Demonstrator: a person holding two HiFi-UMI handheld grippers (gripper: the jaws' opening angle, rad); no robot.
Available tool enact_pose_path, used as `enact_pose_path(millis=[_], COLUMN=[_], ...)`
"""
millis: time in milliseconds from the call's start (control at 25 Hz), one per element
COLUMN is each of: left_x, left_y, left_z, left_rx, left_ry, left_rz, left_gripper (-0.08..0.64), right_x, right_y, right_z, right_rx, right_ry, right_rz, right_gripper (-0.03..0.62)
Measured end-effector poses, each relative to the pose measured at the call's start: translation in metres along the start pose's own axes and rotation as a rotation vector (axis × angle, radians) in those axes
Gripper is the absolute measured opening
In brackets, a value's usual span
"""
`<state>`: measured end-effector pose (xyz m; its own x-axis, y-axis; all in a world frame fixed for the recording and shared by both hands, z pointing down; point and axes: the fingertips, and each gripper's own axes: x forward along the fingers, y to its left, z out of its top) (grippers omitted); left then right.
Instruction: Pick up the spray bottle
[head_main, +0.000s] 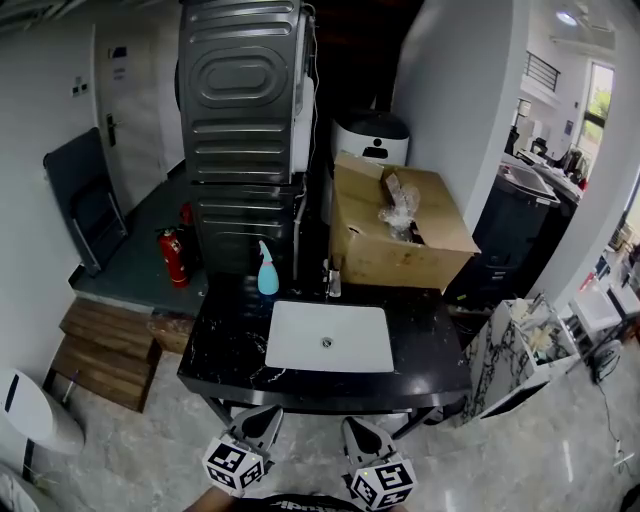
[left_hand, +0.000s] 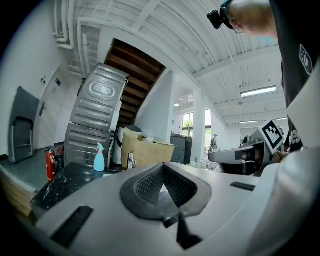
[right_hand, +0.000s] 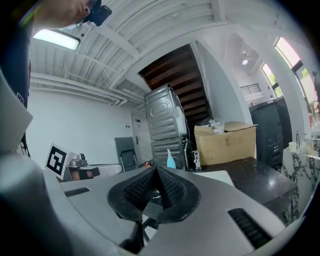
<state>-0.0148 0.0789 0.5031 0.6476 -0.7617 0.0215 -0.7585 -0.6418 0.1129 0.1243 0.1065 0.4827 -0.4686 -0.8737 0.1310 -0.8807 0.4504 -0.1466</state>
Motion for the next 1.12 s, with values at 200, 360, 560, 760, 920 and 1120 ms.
enact_pose_path(millis=[200,360,560,760,920,1120], left_x=[0.006,0.009,0.012,0.023,0.045,0.083], left_y=[-0.009,-0.017,-0.02,0.0,0.023,0.064], left_z=[-0.001,0.001,0.002,-0.002,-0.007,-0.001], left_rx=[0.012,0.037,0.058,0.051,0.041,0.02], left_ry=[-0.004,-0.018,-0.014,0.001,-0.003,-0.031], left_rz=[0.025,0.054,0.089,0.116,0.121,0.105], left_gripper=[0.015,0.015,0.015,0.015,0.015,0.015], right_x=[-0.006,-0.011,-0.009,0.006,0.027,0.072], right_y=[-0.012,-0.023,-0.027,-0.036,-0.052,-0.069], right_z=[-0.005,-0.008,-0.011,-0.013,-0.014,-0.003], right_rx=[0.007,0.019,0.034,0.049,0.036,0.013], right_ry=[0.003,-0.008,-0.005,0.034,0.051,0.06], right_rz=[0.024,0.046,0.09,0.096,0.078,0.05], right_gripper=[0.037,0.037,0.037,0.037,0.037,0.037])
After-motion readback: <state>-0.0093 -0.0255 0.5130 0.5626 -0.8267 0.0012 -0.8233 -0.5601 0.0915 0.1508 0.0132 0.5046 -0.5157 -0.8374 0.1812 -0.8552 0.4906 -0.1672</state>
